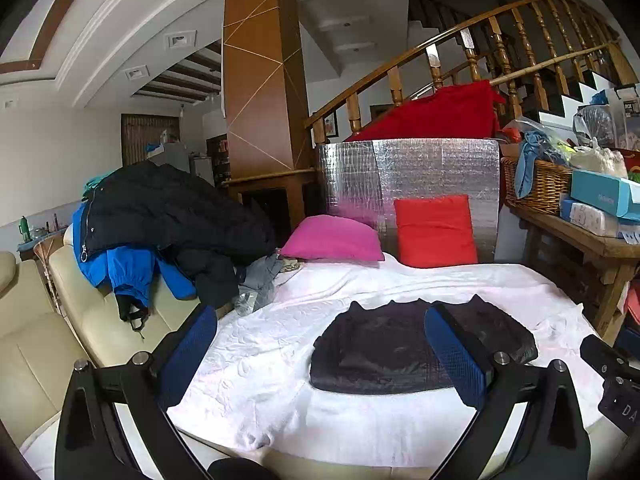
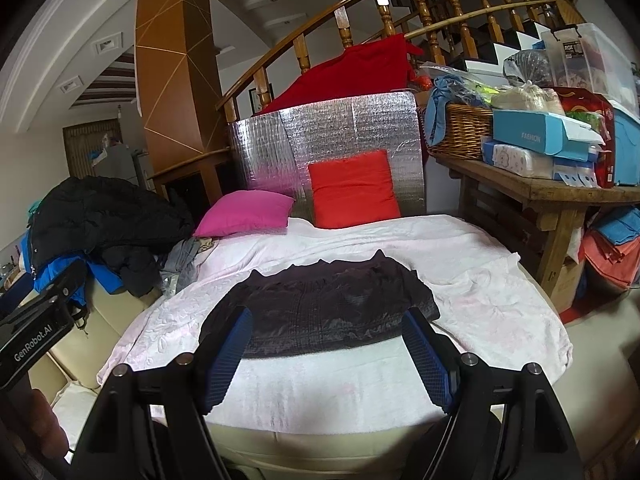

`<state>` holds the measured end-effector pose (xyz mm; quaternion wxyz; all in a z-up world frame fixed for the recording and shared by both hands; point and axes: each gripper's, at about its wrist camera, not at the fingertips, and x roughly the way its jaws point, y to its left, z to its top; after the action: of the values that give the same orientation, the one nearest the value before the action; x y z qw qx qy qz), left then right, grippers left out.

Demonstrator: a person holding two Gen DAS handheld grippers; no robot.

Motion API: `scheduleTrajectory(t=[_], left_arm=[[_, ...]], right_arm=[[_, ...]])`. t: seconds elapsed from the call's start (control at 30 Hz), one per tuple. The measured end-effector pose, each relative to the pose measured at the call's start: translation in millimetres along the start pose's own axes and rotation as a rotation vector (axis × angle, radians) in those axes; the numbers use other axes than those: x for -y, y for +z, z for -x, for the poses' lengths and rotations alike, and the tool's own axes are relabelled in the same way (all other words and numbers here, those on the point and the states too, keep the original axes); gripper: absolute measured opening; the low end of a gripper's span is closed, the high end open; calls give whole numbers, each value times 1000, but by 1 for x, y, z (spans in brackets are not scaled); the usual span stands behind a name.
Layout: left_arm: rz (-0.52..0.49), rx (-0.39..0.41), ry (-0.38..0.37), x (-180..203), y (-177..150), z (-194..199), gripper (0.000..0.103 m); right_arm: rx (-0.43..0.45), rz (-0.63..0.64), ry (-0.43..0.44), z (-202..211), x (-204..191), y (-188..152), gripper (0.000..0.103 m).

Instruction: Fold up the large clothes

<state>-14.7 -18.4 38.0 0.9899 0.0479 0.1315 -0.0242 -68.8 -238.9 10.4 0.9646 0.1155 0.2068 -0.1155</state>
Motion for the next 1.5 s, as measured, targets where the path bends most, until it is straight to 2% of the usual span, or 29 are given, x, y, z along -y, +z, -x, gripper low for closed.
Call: scheduleTrajectory(t=[1.5], left_arm=[[-20,-15,-15,-1,-5,-3,103]], right_arm=[[-7,-3,10,-3,-4,-2,80]])
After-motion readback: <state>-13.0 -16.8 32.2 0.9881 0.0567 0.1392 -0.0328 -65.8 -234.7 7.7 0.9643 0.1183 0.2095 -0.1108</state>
